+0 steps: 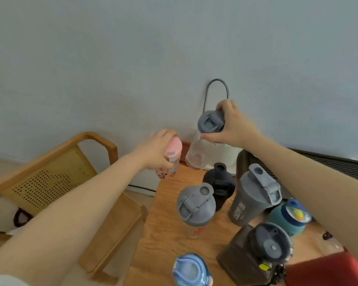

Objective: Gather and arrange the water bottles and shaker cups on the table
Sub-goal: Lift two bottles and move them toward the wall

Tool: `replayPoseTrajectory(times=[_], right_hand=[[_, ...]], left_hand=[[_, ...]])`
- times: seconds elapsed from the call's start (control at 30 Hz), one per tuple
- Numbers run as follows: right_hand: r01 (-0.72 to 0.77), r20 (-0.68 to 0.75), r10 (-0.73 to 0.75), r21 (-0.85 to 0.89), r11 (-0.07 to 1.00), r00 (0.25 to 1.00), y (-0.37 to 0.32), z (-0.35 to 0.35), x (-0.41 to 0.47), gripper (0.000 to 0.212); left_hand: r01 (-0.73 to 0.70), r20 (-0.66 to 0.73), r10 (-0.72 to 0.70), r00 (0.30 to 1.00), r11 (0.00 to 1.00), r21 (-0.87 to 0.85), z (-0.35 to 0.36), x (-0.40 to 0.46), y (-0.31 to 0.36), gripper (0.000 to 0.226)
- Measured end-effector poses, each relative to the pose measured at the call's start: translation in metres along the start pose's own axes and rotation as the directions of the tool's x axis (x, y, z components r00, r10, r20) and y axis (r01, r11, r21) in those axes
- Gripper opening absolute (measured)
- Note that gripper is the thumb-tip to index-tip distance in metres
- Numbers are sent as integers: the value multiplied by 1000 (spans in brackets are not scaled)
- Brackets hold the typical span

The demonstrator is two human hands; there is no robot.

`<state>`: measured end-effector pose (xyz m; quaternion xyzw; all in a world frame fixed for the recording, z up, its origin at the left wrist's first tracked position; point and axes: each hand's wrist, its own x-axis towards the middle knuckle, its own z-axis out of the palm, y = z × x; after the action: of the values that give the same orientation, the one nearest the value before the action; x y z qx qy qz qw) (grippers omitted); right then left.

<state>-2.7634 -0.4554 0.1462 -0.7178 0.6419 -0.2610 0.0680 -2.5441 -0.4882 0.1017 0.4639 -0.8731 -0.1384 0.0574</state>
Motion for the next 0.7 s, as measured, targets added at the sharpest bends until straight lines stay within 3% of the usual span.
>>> replayPoseTrajectory(times=[0.17,0.3,0.47,0.53,0.7], right_hand=[[87,354,36,-325,942,935,3,72,17,75],[103,480,80,-342,934,874,9,97,26,74],[14,548,214,-381,924,808,15,101,38,79],[42,580,249,-440,897,776,14,101,42,77],[143,556,264,-583,800,788,6,106,36,66]], left_hand=[[-54,174,56,983,998,-19,30,42,-40,92],[-139,228,162,960,984,-113,40,78,-61,93],[-226,261,263,929,960,-164,61,102,-83,94],[-237,258,282,924,952,-193,68,105,-86,93],[-289,246,331,911,938,-193,69,110,-90,95]])
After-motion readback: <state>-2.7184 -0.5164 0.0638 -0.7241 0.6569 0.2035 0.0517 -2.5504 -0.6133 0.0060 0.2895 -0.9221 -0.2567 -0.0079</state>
